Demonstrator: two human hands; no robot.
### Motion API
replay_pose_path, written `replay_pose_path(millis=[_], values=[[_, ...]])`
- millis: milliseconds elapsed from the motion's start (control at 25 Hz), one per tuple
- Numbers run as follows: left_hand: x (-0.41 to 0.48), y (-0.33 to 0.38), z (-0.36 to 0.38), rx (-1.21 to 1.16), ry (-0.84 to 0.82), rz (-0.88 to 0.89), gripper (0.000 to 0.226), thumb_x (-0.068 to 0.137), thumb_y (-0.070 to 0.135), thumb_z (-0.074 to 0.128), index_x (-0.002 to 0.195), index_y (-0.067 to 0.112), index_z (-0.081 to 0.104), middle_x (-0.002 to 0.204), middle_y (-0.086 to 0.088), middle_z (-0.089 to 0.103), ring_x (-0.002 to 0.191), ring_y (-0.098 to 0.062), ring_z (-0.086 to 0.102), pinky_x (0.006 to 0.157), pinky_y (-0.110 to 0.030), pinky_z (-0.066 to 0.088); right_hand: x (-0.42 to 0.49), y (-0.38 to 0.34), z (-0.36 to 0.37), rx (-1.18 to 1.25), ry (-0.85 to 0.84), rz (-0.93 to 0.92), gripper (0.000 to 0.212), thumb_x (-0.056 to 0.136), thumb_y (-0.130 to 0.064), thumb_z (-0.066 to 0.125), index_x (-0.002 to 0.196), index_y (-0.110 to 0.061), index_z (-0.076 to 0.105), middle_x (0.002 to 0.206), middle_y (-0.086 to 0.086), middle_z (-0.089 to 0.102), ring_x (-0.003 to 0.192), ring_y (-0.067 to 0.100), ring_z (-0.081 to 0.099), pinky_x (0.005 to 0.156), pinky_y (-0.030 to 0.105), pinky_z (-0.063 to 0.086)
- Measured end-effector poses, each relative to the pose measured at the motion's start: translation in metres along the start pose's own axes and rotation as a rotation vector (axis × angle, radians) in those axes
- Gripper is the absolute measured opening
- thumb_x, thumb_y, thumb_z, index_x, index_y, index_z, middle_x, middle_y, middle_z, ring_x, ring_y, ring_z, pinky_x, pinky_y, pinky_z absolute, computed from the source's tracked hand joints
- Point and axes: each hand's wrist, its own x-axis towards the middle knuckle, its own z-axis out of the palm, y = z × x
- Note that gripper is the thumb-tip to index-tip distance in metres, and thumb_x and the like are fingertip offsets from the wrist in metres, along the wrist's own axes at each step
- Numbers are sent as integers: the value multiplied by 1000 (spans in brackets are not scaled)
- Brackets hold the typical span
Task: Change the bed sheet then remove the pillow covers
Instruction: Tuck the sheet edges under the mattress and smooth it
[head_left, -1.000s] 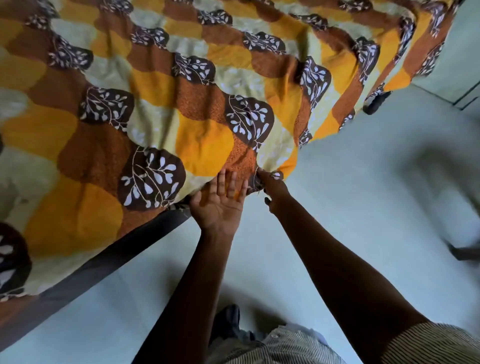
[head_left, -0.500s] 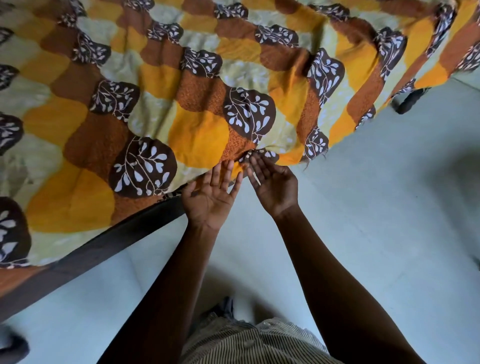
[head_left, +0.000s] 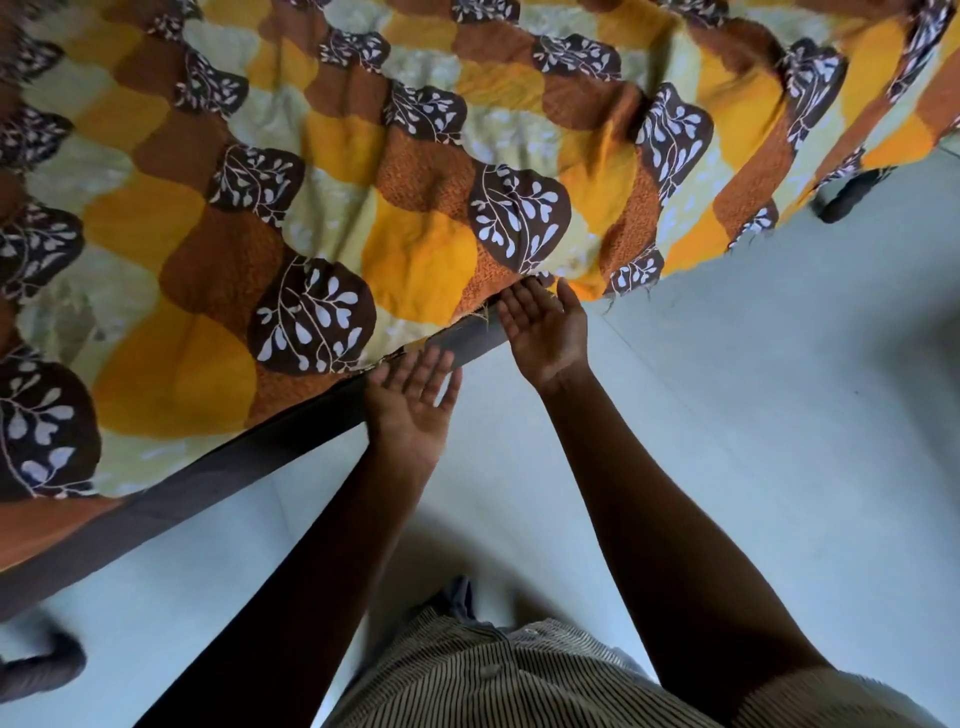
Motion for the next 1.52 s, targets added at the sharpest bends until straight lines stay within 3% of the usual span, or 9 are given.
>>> replay_pose_path(millis=[160, 280, 600, 760, 840, 920, 1040, 1280, 1520], values=[[-12, 26, -26, -160, -17, 86, 51, 97, 36, 20, 130, 4, 42, 122, -17, 56, 114, -31, 54, 82, -47, 46, -28, 33, -12, -53, -39, 100, 30, 96, -24, 36, 104, -8, 60, 101, 9, 65, 96, 20, 61, 90, 31, 47], [-12, 33, -39, -230, -109, 75, 55, 94, 40, 19, 122, 1, 47, 123, -19, 54, 125, -34, 45, 86, -50, 42, -32, 50, -1, -114, -49, 187, 36, 98, -29, 34, 115, -8, 57, 104, 8, 64, 96, 19, 61, 90, 31, 47], [-7, 38, -56, -222, -374, 57, 61, 61, 26, 64, 118, 2, 59, 130, -16, 55, 125, -35, 45, 89, -51, 38, -27, 76, 21, -2, -168, 233, 68, 97, -55, 16, 143, -7, 31, 147, 10, 38, 136, 22, 36, 102, 38, 36], [-5, 38, -59, -235, -384, 21, 81, 45, 15, 81, 121, 5, 57, 128, -15, 58, 122, -35, 49, 91, -53, 39, -14, 83, 36, 157, -154, 174, 59, 97, -54, 21, 116, -8, 53, 109, 8, 63, 105, 20, 56, 100, 34, 39], [-8, 36, -53, -175, -299, 10, 77, 51, 19, 77, 125, 10, 54, 126, -12, 60, 120, -32, 53, 88, -51, 43, -11, 75, 40, 103, -105, 161, 53, 98, -50, 24, 118, -10, 53, 103, 7, 66, 102, 20, 58, 99, 33, 40], [-11, 30, -46, -67, -167, -24, 55, 75, 21, 56, 130, 13, 50, 125, -9, 61, 117, -28, 55, 85, -48, 49, -17, 64, 29, -39, -92, 150, 48, 100, -41, 29, 130, -8, 48, 121, 10, 60, 112, 23, 55, 101, 32, 40], [-13, 5, -24, 66, -123, -123, 41, 96, 18, 30, 132, 11, 48, 124, -9, 60, 107, -26, 60, 84, -44, 55, -27, 40, -3, -60, 27, -1, 38, 99, -22, 38, 130, -3, 50, 118, 11, 61, 108, 23, 58, 95, 30, 45], [16, -26, 50, 114, -111, -130, 34, 96, 6, 31, 128, 4, 45, 131, -15, 52, 103, -27, 60, 83, -39, 49, -2, -14, -6, 119, 121, -192, 30, 100, -22, 36, 121, -7, 51, 109, 8, 59, 108, 20, 56, 98, 32, 44], [40, -32, 53, -133, -273, -179, 42, 84, 8, 45, 125, 4, 53, 124, -9, 60, 126, -28, 49, 90, -48, 46, 17, -31, 4, 191, -95, -84, 53, 98, -45, 29, 136, -9, 39, 133, 10, 48, 130, 24, 43, 101, 37, 40]])
